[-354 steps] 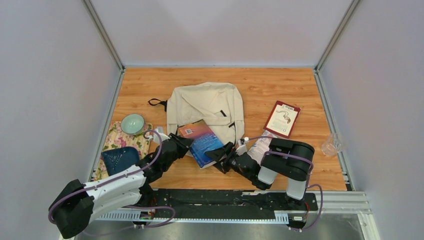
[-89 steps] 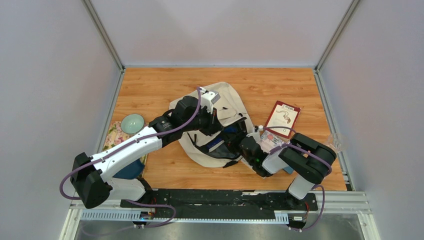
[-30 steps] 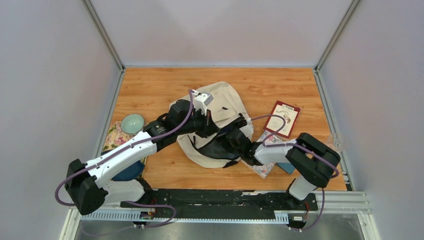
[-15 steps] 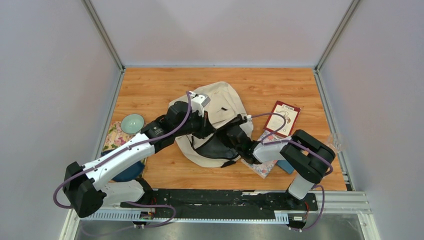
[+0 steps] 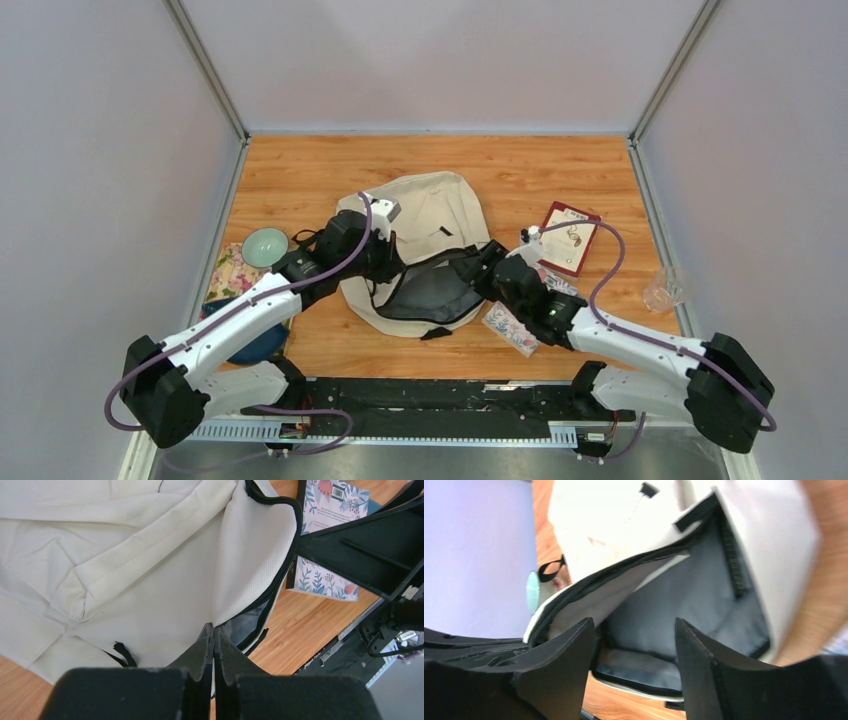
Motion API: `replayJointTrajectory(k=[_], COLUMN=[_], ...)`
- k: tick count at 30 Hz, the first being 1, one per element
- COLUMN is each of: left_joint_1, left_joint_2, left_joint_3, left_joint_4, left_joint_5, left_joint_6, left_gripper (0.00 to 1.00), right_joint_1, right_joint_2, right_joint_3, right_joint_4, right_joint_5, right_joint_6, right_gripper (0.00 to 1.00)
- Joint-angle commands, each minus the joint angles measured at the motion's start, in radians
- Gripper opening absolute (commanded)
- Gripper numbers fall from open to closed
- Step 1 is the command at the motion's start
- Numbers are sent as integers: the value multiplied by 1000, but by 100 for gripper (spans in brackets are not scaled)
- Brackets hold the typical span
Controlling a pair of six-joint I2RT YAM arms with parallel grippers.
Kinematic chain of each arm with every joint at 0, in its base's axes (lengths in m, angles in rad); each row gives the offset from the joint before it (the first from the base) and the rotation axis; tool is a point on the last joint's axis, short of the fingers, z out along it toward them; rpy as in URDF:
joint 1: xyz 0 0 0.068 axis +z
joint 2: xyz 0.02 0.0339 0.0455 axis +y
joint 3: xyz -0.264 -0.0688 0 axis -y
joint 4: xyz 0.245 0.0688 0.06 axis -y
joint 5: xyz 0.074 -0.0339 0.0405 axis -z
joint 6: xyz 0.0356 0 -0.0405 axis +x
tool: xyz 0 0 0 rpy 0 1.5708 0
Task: Pack the student bag
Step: Place the book in the student bag, then pick up the book from the center of the board.
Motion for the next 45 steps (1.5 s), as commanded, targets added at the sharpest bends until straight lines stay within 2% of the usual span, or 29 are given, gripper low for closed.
replayJointTrajectory(k=[1,2,4,5,8,11,18,20,26,30,34,41,45], left_joint_1=[7,9,7,7,6,-3,-121,-160,-240,-278,-303,-333,-338], left_joint_2=[-33,-33,-34,-34,-43,-45,105,175,375,490,561,670,727], left_joint_3=[-14,-17,-23,-21,-6,6,80,106,238,331,354,380,407], left_joint_4=[-15,1,25,47,87,131,186,214,248,222,228,274,266], left_joint_5=[42,87,125,160,210,242,259,276,342,369,394,448,428], left_joint_6=[29,17,4,-5,-20,-31,-25,-30,-19,3,3,-5,1], left_gripper=[9,19,28,40,54,60,62,62,62,62,62,62,61], right_joint_1=[1,1,0,-8,-26,-33,-34,-34,-34,-34,-34,-34,-34], right_joint_2=[-131,-156,-228,-251,-343,-433,-607,-610,-582,-588,-630,-803,-832], right_joint_3=[26,19,-2,-8,-16,-23,-21,28,85,59,-5,-109,-119], right_joint_4=[-328,-348,-403,-425,-567,-716,-986,-1095,-1245,-1263,-1243,-1172,-1177], right_joint_5=[129,170,206,227,272,315,353,364,367,344,311,280,284], right_joint_6=[-26,-14,-1,12,61,141,269,302,382,430,454,457,457], right_gripper=[65,71,75,76,78,79,82,83,85,85,84,73,69])
